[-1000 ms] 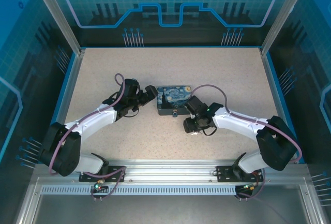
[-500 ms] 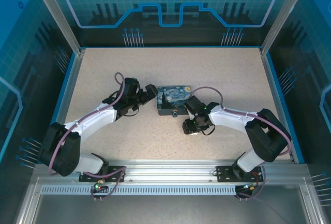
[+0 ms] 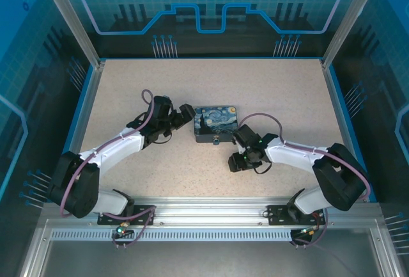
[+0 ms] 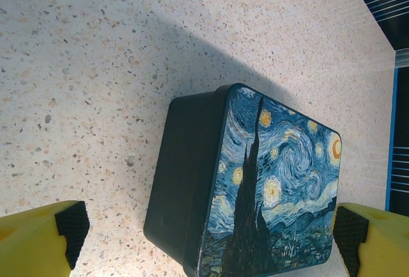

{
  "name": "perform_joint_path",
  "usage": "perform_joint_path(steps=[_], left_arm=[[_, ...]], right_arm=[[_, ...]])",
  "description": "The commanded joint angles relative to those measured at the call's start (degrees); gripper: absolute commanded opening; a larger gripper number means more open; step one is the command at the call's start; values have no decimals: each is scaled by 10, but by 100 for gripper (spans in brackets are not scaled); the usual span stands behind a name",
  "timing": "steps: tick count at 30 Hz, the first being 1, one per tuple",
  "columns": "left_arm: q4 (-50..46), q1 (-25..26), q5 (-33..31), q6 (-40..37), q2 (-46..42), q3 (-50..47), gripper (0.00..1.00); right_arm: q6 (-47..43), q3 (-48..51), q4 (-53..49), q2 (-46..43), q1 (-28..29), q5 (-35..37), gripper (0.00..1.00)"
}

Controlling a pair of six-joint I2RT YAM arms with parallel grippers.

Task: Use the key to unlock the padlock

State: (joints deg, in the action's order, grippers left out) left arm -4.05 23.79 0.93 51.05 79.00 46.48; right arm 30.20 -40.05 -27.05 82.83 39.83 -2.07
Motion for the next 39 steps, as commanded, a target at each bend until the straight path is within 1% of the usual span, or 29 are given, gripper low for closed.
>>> perform_joint_path(steps=[1,5,10,14,20,25,36,39], left_arm=[[3,2,7,-6,4,19,99],[2,2,7,-6,5,22,99],[-1,2,9,-7,6,26,99],[-2,2,9,-8,5,27,99],[6,2,22,-10,3,25,99],[36,2,41,-5,-10,13,99],[42,2,72,-3,-10,26,99],[46,1,74,-1,-10,26,99]], right_arm=[[21,6,-31,-8,17,-18,52],[26,-10,-49,-7,25,-19,52],[18,-36,-82,-19,26,34,55],[3,-46,-91,-17,23,46,56],[-30,-39,-80,-5,23,46,55],[-53,-33,-73,13,23,40,52],[-53,-22,-79,19,24,23,46],[-49,-17,-82,12,26,24,46]])
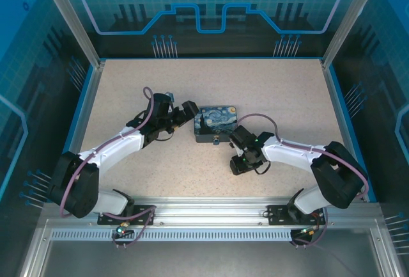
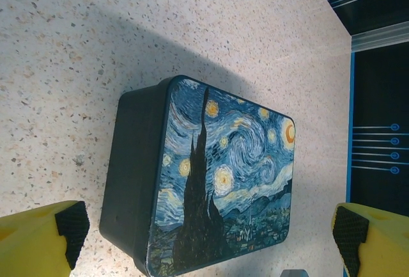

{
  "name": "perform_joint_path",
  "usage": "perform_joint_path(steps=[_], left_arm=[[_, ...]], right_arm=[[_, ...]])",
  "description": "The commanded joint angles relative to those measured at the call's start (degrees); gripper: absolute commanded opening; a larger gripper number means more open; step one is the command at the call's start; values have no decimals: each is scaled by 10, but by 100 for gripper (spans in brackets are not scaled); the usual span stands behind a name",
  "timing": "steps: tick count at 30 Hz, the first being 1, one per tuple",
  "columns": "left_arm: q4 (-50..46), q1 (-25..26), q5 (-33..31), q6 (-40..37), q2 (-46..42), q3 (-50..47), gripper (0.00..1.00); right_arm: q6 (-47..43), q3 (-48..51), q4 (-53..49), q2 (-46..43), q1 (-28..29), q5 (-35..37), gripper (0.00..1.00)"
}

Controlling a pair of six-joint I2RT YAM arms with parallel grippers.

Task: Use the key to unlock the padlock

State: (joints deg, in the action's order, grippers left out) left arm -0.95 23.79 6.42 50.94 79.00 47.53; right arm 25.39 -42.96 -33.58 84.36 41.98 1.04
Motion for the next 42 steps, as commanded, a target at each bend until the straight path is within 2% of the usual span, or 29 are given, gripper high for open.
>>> perform_joint_path(steps=[1,14,22,31,42], left_arm=[[16,2,20,0,-9,16,99],[27,2,31,5,3,24,99],[29,2,31,6,5,27,99],[31,2,31,7,4,26,99],[28,2,30,11,3,25,99]], right_arm=[[0,14,-19,-5,4,-6,45],[-2,23,-34,-22,6,-6,47],[-1,16,-35,-5,16,1,43],[11,-1,-46,32,39,31,24],[28,-8,-34,36,44,40,7]])
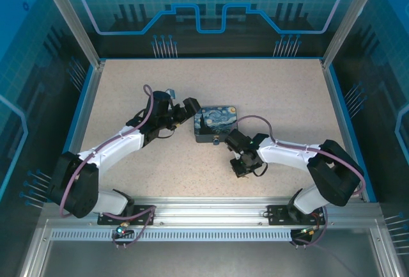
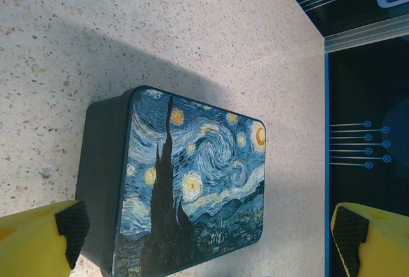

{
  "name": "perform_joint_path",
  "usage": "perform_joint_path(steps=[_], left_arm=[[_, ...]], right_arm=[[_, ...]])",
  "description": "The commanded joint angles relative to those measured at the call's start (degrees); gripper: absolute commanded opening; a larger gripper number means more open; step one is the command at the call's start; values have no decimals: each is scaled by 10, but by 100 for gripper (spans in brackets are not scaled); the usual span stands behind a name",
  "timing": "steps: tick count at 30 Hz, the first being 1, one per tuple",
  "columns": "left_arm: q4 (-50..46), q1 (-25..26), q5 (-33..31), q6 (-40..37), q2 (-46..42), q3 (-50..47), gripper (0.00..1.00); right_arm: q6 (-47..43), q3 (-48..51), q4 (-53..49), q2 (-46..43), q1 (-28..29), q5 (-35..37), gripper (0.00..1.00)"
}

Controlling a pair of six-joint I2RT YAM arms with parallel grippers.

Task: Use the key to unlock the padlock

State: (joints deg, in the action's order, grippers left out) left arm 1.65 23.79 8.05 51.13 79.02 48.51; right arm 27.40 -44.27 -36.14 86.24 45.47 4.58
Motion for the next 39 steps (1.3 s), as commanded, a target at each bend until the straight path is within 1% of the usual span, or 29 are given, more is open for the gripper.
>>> perform_joint_path(steps=[1,3,4,5,12,13,14,16,18,19,23,27,33,39], left_arm=[[1,1,14,9,3,15,99],[0,2,14,8,3,16,99],[0,2,14,7,3,16,99],[0,2,14,8,3,15,99],[3,2,14,9,4,13,99],[3,2,14,9,5,14,99],[4,2,15,10,5,13,99],[5,1,16,10,5,14,99],[5,2,16,10,4,14,99],[6,1,16,10,5,14,99],[9,2,17,11,5,13,99],[10,2,17,11,6,13,99],[13,1,17,12,7,12,99],[14,2,17,13,6,13,99]], right_arm=[[8,6,-8,16,8,5,5],[9,5,-8,13,9,7,4],[8,5,-8,12,8,8,1],[9,5,-7,11,8,9,0],[9,-5,-4,9,7,11,0],[10,-8,-5,10,6,8,3],[11,-11,-5,10,7,8,12],[12,-12,-5,7,7,5,23],[16,-12,-7,2,7,6,30],[18,-9,-8,-1,7,5,31],[24,-1,-13,-12,7,8,41],[32,11,-13,-21,8,5,42],[41,24,-7,-19,17,1,39],[47,20,-8,1,29,11,33]])
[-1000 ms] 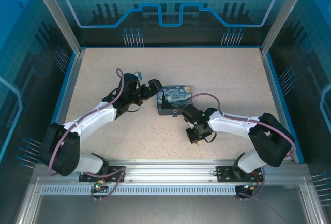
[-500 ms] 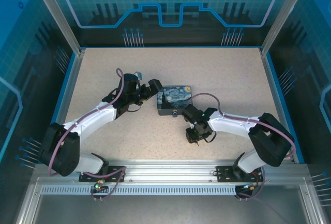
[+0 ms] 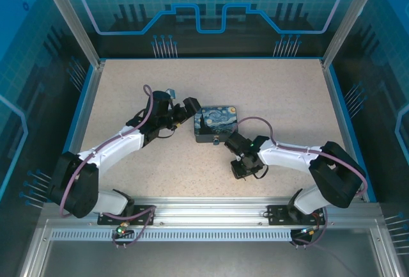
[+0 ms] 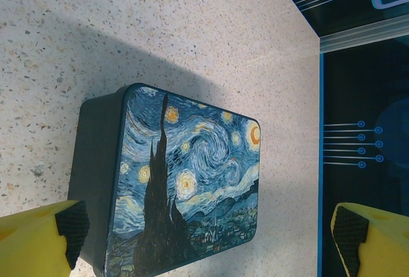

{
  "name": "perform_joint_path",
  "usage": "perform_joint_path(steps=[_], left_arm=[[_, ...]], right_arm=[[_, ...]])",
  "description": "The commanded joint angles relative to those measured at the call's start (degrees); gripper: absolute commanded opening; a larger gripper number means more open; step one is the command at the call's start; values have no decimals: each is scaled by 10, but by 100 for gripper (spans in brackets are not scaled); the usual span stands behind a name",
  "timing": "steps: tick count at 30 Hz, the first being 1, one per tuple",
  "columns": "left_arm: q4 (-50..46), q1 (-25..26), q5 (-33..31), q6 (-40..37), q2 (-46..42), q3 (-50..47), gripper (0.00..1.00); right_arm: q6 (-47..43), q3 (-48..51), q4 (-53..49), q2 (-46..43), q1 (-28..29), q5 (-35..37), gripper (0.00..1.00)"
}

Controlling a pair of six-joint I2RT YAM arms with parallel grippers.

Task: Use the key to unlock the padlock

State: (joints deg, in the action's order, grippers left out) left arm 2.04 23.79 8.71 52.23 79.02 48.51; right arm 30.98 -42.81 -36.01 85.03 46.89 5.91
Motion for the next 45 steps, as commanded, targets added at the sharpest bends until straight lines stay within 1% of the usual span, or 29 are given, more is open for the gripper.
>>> perform_joint_path(steps=[1,3,9,15,18,21,22,23,25,28,33,36,40,42,45], left_arm=[[10,2,10,4,5,12,99],[9,2,10,4,6,13,99],[6,1,8,4,7,18,99],[2,2,7,4,7,21,99],[0,1,5,3,7,22,99],[-12,2,3,3,10,29,99],[-17,3,0,2,11,32,99],[-31,4,-11,5,11,37,99],[-73,11,-44,5,11,53,99],[-104,17,-58,-6,11,66,99],[-108,17,-56,-5,5,59,99],[-107,19,-60,-5,2,53,99],[-103,29,-60,-8,-1,50,99],[-101,32,-46,-12,1,49,99],[-77,36,2,-24,7,45,99]], right_arm=[[13,4,-11,18,19,2,32],[17,0,-18,26,27,12,30],[36,-2,-33,42,53,32,30],[56,1,-27,69,79,36,28],[60,-1,-22,82,85,34,24],[61,1,-18,82,85,34,16],[60,2,-12,81,84,30,12],[59,5,-2,81,82,24,6],[58,11,16,80,77,12,0],[55,20,42,65,68,0,0],[33,13,58,6,51,-26,0],[14,5,62,-41,32,-50,0],[-6,-2,69,-87,-8,-89,0],[-15,-2,80,-106,-27,-112,0],[-21,-5,88,-125,-55,-138,0]])
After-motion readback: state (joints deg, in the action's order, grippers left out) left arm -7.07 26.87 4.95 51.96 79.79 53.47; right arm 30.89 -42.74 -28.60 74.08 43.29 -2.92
